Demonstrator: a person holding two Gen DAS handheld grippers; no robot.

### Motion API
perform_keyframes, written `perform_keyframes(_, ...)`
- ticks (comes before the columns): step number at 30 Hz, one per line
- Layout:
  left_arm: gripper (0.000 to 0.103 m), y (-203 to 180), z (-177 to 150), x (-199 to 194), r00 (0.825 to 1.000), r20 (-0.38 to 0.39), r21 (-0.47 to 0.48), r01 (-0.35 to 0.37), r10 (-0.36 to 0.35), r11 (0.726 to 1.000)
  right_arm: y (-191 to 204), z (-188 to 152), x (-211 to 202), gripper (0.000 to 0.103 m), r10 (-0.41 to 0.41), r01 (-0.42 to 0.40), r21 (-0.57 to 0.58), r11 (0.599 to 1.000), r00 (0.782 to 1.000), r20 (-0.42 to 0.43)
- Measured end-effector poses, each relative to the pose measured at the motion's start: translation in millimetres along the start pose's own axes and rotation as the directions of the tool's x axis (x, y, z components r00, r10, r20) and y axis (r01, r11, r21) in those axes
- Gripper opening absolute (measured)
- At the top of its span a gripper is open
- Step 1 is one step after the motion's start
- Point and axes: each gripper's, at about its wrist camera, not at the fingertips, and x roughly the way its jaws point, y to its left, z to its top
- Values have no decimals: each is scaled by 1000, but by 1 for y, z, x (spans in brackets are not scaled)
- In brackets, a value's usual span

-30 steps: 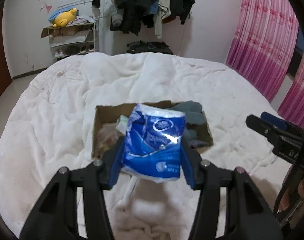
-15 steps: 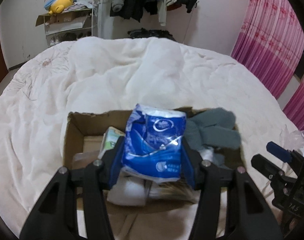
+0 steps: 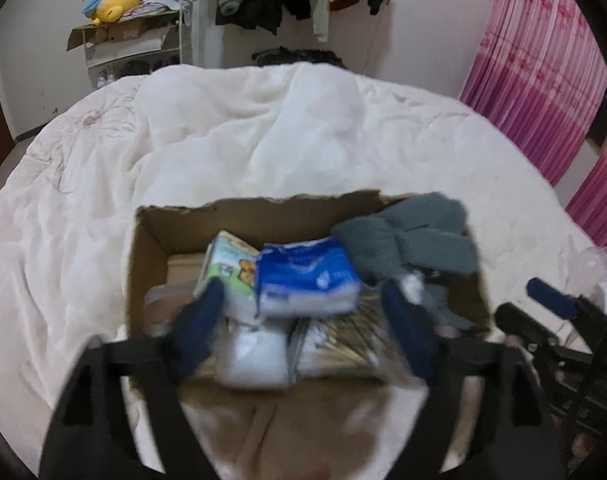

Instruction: Organize objects

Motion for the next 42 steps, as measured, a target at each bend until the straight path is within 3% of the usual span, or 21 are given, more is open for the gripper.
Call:
perform_keyframes(6,91,-4,-17,-56,998,67,16,-3,2,1000,7,-8,-25,73,10,-10,-8,1000,1000,7)
perform_keyframes(17,92,-16,-75,-150,990,137,38,37,-42,999,19,-35,-89,73,32,-31,-31,999,999,14)
perform_keyframes(25,92,-22,-114,-213,978,208,42,7,-16,999,36,-52,-131,73,48,-48,-52,998,999,15)
perform_keyframes(35,93,-32,-158,-246,971,237,50,-44,31,998,57,-84,-173,73,40,-41,-100,994,999,-17)
perform_keyframes(42,93,-23,-166,-242,977,207,15,-44,40,999,62,-99,-171,73,40,-45,-114,992,998,-45)
